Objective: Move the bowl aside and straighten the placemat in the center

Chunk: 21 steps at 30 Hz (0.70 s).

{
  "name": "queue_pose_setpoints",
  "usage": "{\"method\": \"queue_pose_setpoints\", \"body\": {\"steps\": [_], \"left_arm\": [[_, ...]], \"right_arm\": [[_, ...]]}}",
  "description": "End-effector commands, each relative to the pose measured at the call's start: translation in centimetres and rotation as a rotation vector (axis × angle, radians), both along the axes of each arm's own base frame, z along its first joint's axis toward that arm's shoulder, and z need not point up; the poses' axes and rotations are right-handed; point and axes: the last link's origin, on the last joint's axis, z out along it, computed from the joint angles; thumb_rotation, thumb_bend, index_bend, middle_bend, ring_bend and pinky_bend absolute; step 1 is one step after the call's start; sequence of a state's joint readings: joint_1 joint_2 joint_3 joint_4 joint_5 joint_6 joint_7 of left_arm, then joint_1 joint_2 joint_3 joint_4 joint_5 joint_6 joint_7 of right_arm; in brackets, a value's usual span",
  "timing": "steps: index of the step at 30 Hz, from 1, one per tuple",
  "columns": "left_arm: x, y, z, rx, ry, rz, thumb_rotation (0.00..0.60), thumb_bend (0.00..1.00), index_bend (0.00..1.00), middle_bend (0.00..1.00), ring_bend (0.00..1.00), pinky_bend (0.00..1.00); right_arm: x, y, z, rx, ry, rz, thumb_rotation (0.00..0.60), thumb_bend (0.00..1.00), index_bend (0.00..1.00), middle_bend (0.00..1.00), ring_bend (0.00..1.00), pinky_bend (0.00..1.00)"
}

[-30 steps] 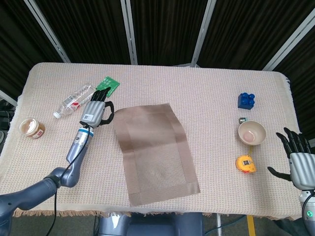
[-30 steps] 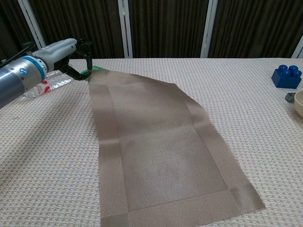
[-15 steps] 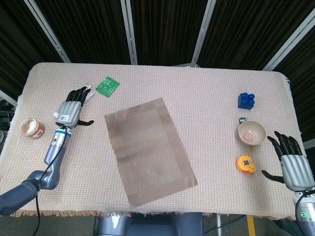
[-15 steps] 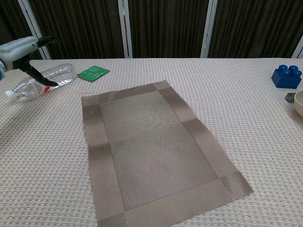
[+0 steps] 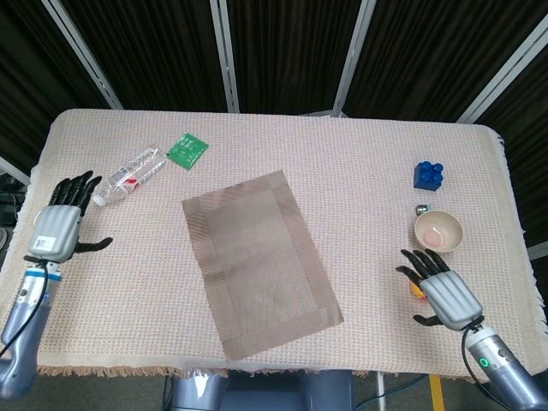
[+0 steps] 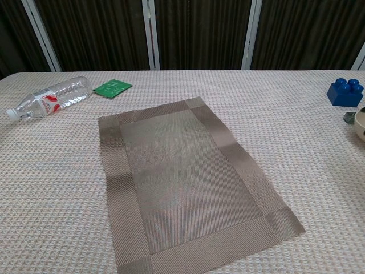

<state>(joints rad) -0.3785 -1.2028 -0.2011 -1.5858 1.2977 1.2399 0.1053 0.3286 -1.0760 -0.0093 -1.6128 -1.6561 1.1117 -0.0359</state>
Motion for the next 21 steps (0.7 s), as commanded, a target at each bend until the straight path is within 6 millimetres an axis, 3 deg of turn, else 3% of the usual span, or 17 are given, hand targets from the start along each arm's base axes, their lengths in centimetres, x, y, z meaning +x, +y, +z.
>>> {"method": "queue_pose_setpoints", "body": {"steps": [1, 7, 13, 21], "left_arm": [[-0.6, -3.2, 0.6, 0.012, 0.023, 0.031, 0.6, 0.11, 0.0, 0.0, 0.0, 0.0], [-0.3, -4.9, 0.3, 0.006, 0.02, 0.027, 0.6, 0.11, 0.0, 0.0, 0.0, 0.0], [-0.3, -5.1, 0.3, 0.015, 0.024, 0.02, 0.6, 0.11, 0.0, 0.0, 0.0, 0.0], [-0.6, -4.7, -0.1, 0.001, 0.036, 0.024, 0.6, 0.11, 0.0, 0.0, 0.0, 0.0]], "right_arm": [[1.3, -0.8, -2.3, 0.099, 0.012, 0.045, 0.6, 0.0, 0.3, 0.0, 0.0, 0.0], [3.7, -1.5, -5.6, 0.202, -0.003, 0.109, 0.6, 0.01, 0.38, 0.0, 0.0, 0.0], [4.9, -1.6, -8.6, 0.258, 0.031, 0.164, 0.6, 0.04, 0.39, 0.0, 0.0, 0.0], [6.0, -1.2, -11.0, 0.277, 0.034, 0.198, 0.6, 0.05, 0.39, 0.0, 0.0, 0.0]]}}
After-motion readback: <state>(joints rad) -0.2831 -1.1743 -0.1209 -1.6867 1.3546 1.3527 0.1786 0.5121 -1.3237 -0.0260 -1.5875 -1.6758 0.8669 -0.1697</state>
